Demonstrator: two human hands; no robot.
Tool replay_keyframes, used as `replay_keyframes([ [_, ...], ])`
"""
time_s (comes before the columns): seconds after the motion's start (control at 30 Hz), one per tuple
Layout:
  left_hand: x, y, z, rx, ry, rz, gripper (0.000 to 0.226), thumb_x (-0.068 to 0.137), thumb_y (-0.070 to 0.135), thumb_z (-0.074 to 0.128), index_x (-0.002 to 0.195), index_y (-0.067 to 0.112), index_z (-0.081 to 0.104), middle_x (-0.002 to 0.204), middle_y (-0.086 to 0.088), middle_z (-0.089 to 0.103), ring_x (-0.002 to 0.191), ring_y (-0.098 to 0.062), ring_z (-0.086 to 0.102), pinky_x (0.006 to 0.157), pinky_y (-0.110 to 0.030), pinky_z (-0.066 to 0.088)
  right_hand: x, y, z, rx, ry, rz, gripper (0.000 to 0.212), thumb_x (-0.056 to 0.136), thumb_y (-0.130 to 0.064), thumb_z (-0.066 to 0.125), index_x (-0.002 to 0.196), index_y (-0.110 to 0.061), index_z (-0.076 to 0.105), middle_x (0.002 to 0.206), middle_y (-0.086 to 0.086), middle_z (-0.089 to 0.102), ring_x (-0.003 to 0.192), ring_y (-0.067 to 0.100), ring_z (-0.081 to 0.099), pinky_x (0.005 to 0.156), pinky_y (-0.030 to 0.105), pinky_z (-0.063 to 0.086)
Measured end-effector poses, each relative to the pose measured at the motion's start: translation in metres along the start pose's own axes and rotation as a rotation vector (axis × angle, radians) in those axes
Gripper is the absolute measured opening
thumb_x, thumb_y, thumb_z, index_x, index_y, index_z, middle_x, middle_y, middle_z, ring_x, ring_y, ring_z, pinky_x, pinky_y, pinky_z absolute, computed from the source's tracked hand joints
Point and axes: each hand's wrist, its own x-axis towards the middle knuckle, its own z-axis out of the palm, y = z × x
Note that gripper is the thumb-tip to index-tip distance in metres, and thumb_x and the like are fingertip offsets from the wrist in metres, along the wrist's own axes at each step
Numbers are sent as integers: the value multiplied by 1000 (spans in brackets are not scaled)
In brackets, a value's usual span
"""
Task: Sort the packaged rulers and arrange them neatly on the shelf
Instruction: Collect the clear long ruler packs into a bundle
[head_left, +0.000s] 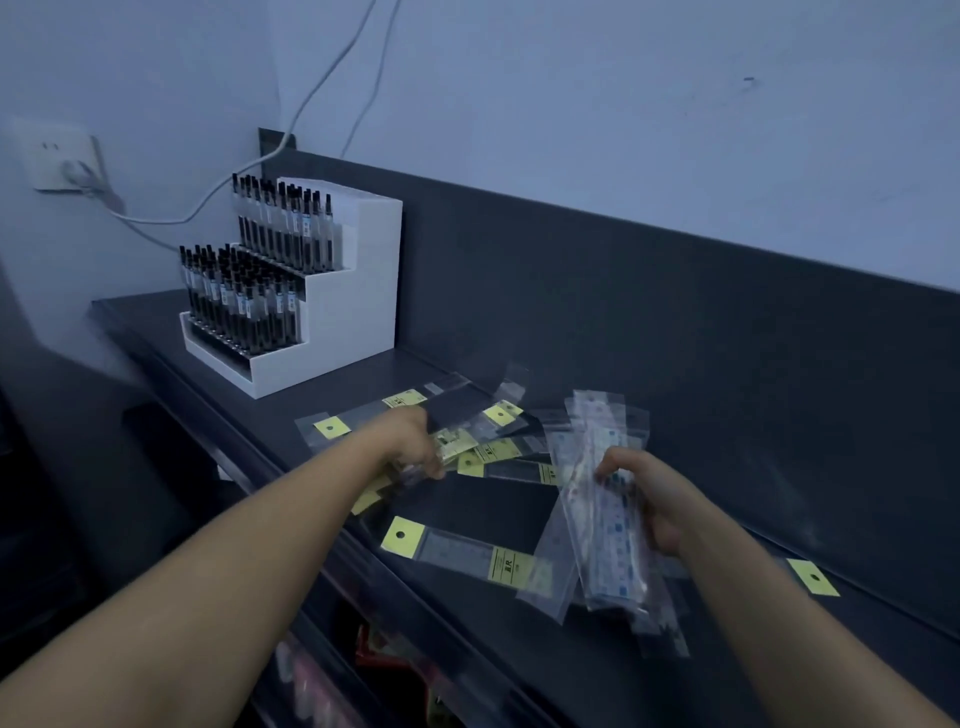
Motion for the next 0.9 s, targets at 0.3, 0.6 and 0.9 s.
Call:
replay_keyframes([
  [0.3,14,18,-16,-270,143,88,28,69,7,81,89,6,63,82,-8,65,66,-18,57,56,-27,44,5,-3,-17,108,64,-66,7,74,-12,59,80,-7,58,63,6,60,54,24,58,60,31,46],
  [0.6,4,55,-9,-254,-189,238,26,78,17,77,99,7,67,102,-9,69,89,-20,60,80,-33,46,-4,-10,-25,213,124,-157,15,74,-18,61,85,-8,61,75,10,64,71,30,61,77,43,48],
  [0.9,3,75,10,-45,-16,330,43,76,9,74,116,10,57,104,-6,64,88,-22,59,72,-29,45,-17,2,-50,229,137,-167,7,78,-14,57,82,-10,60,65,5,66,65,25,62,69,37,48],
])
